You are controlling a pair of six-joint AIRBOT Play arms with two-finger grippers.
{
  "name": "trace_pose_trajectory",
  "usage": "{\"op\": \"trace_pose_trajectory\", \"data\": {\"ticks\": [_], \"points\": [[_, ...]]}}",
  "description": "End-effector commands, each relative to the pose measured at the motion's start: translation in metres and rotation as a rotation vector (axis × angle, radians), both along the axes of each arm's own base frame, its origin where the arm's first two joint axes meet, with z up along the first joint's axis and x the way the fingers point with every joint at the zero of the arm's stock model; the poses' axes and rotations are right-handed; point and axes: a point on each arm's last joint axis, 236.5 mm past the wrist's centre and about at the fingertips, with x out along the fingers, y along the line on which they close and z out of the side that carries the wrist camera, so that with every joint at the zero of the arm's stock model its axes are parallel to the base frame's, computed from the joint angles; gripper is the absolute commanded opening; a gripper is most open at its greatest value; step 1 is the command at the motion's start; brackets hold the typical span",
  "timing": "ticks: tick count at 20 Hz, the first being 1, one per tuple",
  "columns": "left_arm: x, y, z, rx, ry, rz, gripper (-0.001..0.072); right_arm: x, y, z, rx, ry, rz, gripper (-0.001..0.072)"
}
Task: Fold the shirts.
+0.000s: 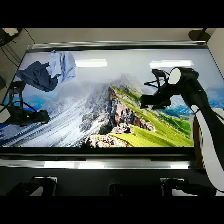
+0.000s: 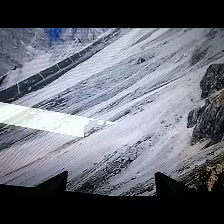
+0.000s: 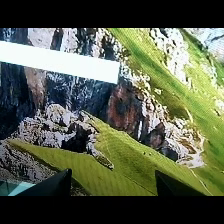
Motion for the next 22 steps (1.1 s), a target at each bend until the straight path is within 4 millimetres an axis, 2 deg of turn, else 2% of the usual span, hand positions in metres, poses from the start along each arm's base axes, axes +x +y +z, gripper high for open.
{"op": "trace_pose_trajectory", "data": {"ticks": [1,16,17,20,22], "points": [[0.0,0.0,0.0,0.0,0.0,0.0,0.0646,0.0,0.0,0.0,0.0,0.001,0.0,0.0616],[0.0,0.0,0.0,0.0,0.0,0.0,0.0646,0.0,0.0,0.0,0.0,0.001,0.0,0.0616],[0.002,0.0,0.0,-0.002,-0.008,0.0,0.0646,0.0,0.0,0.0,0.0,0.0,0.0,0.0616],[0.031,-0.004,0.011,-0.012,-0.132,-0.012,0.0658,0.0,0.0,0.0,0.001,-0.001,0.0,0.0617],[0.034,-0.005,0.013,-0.015,-0.149,-0.014,0.0657,0.013,0.002,0.002,0.01,-0.055,-0.013,0.0617]]}}
